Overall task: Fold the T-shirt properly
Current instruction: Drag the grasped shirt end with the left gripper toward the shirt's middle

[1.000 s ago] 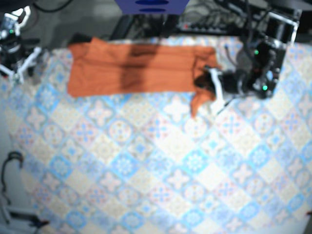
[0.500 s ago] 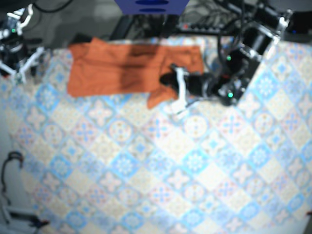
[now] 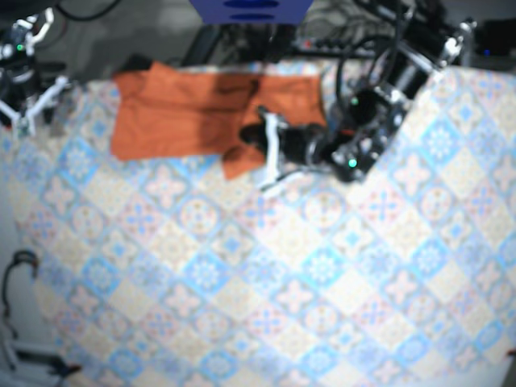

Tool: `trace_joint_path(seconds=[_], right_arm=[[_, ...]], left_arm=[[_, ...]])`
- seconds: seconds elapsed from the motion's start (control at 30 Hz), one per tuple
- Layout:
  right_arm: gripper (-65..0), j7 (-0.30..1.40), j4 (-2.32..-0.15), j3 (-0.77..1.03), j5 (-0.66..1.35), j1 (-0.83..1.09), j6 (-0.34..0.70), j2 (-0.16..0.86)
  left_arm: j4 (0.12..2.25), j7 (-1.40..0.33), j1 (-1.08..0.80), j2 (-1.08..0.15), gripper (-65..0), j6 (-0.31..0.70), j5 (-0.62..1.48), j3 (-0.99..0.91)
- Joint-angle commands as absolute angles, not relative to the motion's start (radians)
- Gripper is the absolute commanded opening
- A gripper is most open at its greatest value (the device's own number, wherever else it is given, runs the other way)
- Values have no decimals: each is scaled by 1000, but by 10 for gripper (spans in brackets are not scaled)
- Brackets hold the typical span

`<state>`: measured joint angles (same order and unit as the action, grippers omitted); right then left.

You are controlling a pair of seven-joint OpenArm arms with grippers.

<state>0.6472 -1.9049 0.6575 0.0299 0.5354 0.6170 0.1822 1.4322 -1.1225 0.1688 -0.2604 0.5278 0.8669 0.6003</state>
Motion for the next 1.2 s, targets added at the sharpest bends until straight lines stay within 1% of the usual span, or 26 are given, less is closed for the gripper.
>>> trace_joint_path(seconds=[0.0,0.37,0.57,1.03,1.1,1.17], right_arm=[[-405,630,-1923,668,36,538,613,197],[-405,630,-1923,670,36,538,613,196],[-405,630,-1923,670,36,538,613,173],[-405,630,-1923,664,36,538,613,170],[-405,630,-1923,664,36,538,613,170],[-405,630,-1923,664,36,538,613,168]], left_arm=[[1448,-1110,188,-251,-650,536,880,598],[1446,-1106,188,-202,-650,536,874,674],[1446,-1106,188,-197,-650,536,874,676],[1446,-1106,188,-196,-650,536,874,676],[1446,-1106,188,-196,-614,536,874,676],[1446,-1106,188,-196,-547,536,875,676]])
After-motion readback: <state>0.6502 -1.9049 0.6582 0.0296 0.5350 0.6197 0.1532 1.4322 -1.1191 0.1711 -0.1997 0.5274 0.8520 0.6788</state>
